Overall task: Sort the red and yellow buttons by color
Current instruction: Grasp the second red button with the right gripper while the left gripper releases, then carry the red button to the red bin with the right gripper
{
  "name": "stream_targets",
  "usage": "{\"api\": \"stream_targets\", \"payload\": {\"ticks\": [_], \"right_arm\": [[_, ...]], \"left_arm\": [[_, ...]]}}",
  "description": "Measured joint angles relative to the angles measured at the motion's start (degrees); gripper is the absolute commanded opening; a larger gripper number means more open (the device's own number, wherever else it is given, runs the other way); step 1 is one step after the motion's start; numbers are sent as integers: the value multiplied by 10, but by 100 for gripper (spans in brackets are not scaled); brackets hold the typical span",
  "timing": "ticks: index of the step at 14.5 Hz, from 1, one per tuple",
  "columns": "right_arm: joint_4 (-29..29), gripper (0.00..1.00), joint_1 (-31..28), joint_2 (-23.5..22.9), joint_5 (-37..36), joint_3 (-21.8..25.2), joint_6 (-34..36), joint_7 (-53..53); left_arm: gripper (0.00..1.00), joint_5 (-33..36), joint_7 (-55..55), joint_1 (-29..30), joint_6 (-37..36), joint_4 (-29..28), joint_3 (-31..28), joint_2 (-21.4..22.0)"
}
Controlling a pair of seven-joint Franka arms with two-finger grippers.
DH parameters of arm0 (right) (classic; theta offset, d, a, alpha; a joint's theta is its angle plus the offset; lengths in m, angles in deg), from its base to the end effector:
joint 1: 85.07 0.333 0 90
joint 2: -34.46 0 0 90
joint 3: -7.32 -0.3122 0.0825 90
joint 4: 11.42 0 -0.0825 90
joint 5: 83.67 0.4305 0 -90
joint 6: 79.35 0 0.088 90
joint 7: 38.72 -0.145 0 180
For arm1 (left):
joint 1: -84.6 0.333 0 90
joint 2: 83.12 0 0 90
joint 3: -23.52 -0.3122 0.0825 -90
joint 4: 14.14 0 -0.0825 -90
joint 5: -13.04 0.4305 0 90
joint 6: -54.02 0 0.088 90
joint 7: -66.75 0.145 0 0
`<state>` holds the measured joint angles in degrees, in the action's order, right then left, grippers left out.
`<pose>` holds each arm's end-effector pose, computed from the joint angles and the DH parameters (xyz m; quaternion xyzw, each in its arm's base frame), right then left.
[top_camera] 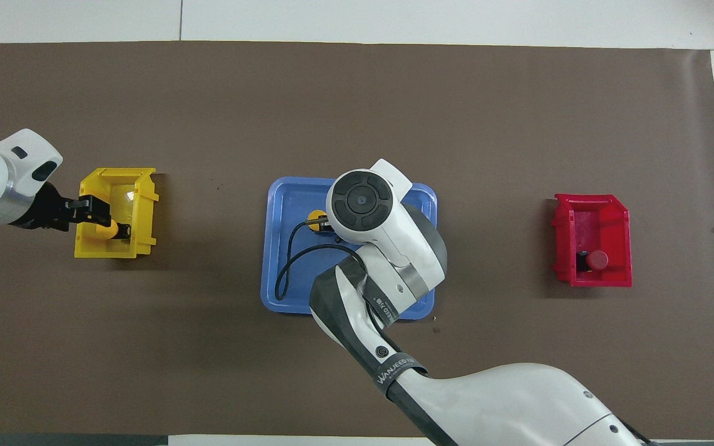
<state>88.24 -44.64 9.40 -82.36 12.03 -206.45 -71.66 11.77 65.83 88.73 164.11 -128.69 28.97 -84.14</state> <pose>0.5672 0.4133 0.2632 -0.9995 -0.0218 -0.0223 0.0055 0.5855 -0.0158 0.3796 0.9988 0.0008 -0.0480 0.0101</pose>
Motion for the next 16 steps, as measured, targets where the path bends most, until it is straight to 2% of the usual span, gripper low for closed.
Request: {"api": "stream_targets", "payload": {"ticks": [2,5,7,9,11,14,16], "right_arm": [[1,14,0,1,8,0,0,-3],[-2,14,-6,11,8,4,0,-2],[-5,14,-30,33,8,7,15,22],[-6,14,-80,73,8,9,69,87],[0,14,-145,121,8,10,136,164],[27,15,-239,181,8,11,204,277],[42,15,-288,201,8,11,226,328]], "left_arm": [[100,0,-2,-20,-14,28,4,4],[100,0,-76,-105,-3,33,9,4],[100,-2,-115,-143,3,32,12,4],[100,-13,-162,-170,33,24,14,3],[100,-16,-238,-221,94,8,15,-7],[100,-16,-300,-291,147,7,16,-39],[97,-16,-325,-316,169,14,16,-67]]}}
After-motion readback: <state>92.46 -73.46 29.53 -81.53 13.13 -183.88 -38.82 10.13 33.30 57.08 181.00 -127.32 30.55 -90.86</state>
